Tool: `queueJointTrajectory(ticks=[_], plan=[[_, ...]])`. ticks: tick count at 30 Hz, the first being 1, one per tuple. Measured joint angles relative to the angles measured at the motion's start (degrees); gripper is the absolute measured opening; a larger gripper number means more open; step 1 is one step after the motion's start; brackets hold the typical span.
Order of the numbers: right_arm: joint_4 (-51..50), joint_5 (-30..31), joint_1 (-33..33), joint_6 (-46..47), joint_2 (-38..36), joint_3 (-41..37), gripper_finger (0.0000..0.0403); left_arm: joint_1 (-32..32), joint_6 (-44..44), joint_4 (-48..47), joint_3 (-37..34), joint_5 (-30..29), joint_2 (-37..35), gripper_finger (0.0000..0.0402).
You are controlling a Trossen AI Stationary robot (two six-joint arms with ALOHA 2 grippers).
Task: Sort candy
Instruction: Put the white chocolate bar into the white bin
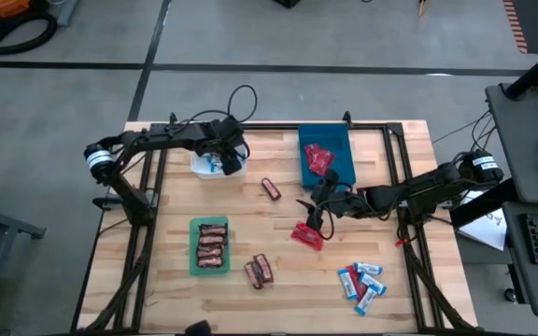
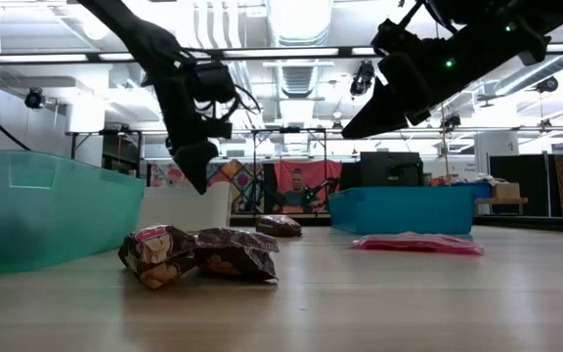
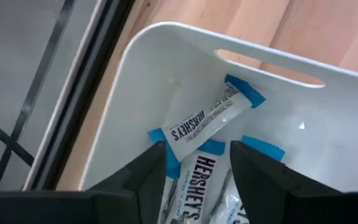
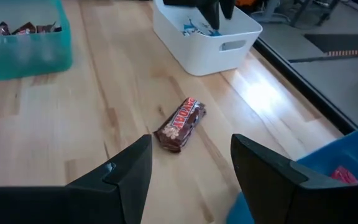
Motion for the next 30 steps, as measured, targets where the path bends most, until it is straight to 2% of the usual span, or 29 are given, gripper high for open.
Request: queueJointTrajectory(ticks=[5, 10, 13, 16, 22, 30], plan=[[-0.8, -0.5, 0.0, 6.1, -0.8, 0.0, 0.0210, -0.7, 0.9, -0.7, 0.0, 0.0, -4.9, 0.0166], [-6.0, -9.6, 0.0, 15.1, -2.2, 2.2, 0.0210, -3.1, -1.4, 0.1, -0.1, 0.2, -12.5, 0.0166], [-11.1, -14.7, 0.0, 20.0, -2.3, 4.7, 0.0210, -6.1, -4.1, 2.8, -1.8, 2.9, -17.7, 0.0166], [-17.0, -20.0, 0.0, 24.7, -2.3, 6.8, 0.0210, -10.4, -6.7, 8.2, -5.8, 6.7, -23.3, 0.0166], [-30.1, -28.8, 0.0, 33.0, -2.3, 10.6, 0.0210, -21.6, -12.9, 20.0, -16.4, 6.6, -33.0, 0.0166], [-54.4, -30.0, 1.7, 44.5, 0.5, 19.4, 0.0210, -32.2, -13.4, 35.7, -27.3, 5.6, -39.7, 0.0166]])
